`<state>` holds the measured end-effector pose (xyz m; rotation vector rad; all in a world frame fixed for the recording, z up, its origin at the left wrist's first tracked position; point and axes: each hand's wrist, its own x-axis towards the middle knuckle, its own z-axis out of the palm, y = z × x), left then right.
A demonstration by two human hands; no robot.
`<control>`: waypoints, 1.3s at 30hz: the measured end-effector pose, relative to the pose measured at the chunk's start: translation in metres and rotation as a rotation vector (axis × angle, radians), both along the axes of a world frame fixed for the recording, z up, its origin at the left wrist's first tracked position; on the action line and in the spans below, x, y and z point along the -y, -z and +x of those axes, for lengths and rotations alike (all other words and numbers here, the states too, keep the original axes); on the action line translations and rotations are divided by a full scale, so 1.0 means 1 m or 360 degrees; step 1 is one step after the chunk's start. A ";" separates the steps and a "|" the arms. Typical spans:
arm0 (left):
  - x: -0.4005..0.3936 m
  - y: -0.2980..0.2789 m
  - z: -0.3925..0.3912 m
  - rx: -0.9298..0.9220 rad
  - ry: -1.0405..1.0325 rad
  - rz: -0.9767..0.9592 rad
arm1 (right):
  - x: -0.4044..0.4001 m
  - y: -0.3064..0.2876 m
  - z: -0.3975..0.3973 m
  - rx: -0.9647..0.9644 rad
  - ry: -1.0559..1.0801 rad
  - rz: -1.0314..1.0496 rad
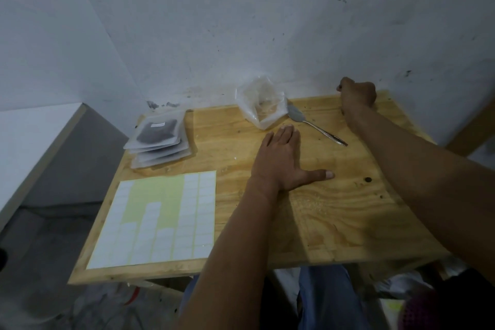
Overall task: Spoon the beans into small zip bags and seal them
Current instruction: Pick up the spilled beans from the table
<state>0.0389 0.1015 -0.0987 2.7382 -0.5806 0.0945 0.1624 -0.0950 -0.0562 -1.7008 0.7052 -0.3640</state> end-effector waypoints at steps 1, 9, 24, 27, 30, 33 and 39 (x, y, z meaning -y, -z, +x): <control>0.000 -0.001 0.000 -0.0008 -0.0001 0.0002 | 0.000 -0.005 -0.005 0.0035 0.0030 0.0290; -0.002 -0.002 -0.003 -0.0077 0.0031 0.0088 | 0.018 -0.029 -0.062 0.0293 -0.0172 0.1333; 0.002 -0.006 -0.028 -0.0136 -0.0110 0.0216 | 0.044 0.003 -0.198 -0.0049 -0.0777 -0.1386; 0.001 -0.005 -0.034 -0.0098 -0.0124 0.0217 | 0.041 0.008 -0.212 -0.0124 -0.0795 -0.1638; -0.001 -0.005 -0.038 -0.0070 -0.0122 0.0227 | 0.034 0.013 -0.219 -0.0279 -0.0813 -0.1839; 0.000 -0.004 -0.039 -0.0064 -0.0129 0.0225 | 0.030 0.020 -0.220 -0.0311 -0.0832 -0.1993; -0.001 -0.001 -0.038 -0.0035 -0.0128 0.0199 | 0.033 0.020 -0.210 -0.0338 -0.0933 -0.2037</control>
